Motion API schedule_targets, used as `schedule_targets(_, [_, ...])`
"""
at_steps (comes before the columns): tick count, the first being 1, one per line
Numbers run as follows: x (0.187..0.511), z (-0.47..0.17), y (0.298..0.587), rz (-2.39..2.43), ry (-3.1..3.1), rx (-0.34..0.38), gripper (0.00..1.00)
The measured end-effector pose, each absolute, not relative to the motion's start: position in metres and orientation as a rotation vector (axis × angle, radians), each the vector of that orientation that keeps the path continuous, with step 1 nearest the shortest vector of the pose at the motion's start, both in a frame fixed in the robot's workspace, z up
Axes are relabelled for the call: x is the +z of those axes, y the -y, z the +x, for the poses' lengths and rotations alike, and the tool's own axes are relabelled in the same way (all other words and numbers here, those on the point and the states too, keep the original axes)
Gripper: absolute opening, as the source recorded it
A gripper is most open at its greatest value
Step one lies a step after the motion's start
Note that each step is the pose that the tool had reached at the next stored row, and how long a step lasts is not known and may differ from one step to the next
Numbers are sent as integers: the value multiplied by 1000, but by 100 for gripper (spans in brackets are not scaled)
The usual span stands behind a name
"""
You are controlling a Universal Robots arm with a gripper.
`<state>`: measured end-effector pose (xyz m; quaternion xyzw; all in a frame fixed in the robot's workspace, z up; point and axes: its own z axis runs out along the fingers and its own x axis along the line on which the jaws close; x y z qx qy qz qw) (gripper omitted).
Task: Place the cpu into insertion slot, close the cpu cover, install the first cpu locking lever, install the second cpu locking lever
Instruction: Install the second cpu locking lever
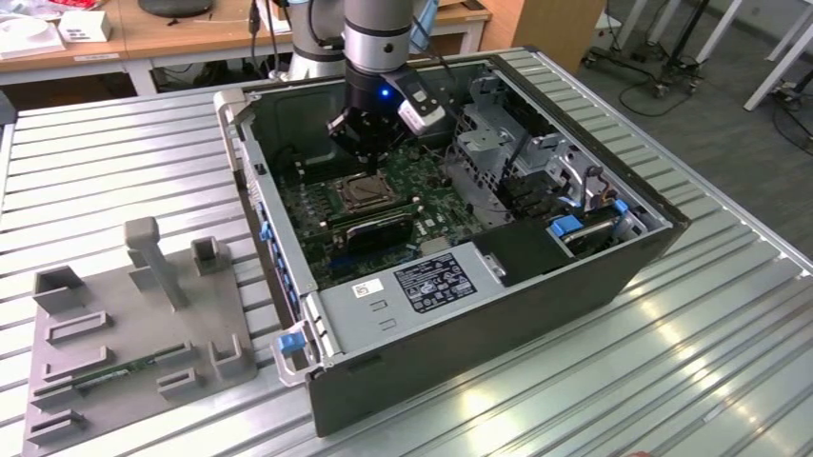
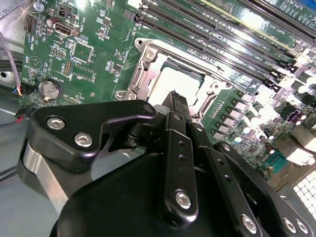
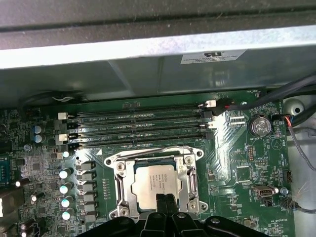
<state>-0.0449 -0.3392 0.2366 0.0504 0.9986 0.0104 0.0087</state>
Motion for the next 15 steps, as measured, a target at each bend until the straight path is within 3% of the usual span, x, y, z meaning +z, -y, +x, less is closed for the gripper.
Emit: schedule_targets(15, [238,-45,340,158,-3120,33,11])
